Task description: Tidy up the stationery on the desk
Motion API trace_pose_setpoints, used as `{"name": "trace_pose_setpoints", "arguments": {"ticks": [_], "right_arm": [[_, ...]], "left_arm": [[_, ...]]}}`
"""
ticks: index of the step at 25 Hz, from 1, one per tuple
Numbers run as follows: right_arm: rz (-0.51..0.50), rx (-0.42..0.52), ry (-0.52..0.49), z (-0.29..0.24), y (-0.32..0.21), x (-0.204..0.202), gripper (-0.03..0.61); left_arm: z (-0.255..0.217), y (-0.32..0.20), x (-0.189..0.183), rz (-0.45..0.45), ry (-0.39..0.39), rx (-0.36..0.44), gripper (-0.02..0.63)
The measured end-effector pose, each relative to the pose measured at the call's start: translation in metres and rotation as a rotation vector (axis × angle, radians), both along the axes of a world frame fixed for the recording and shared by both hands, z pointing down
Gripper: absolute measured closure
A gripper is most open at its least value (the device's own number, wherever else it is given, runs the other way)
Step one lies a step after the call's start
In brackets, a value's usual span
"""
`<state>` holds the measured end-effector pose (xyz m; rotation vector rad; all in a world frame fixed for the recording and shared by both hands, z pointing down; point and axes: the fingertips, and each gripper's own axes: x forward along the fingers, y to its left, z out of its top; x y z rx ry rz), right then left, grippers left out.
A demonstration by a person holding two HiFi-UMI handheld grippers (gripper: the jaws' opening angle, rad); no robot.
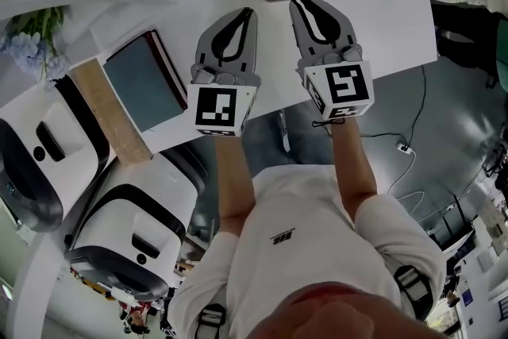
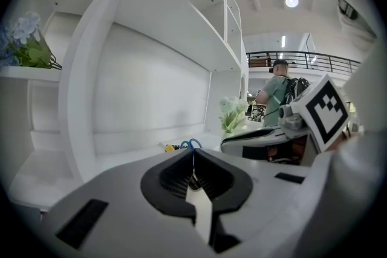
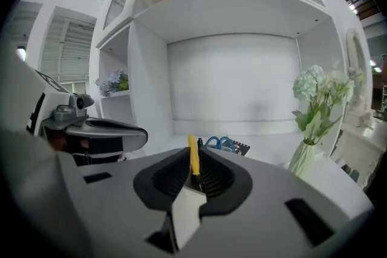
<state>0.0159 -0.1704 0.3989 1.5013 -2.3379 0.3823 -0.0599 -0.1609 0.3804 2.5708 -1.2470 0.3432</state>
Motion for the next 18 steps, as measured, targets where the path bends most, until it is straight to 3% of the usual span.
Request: {"name": "trace_pose_setpoints", "arguments": {"ticks": [18], "right_arm": [[-0.007, 0.032, -0.007, -0.036, 0.036, 0.004, 0.546]], "left_arm": [[-0.032, 0.028, 0.005, 0.004, 0.003, 0.034, 0.614]]}}
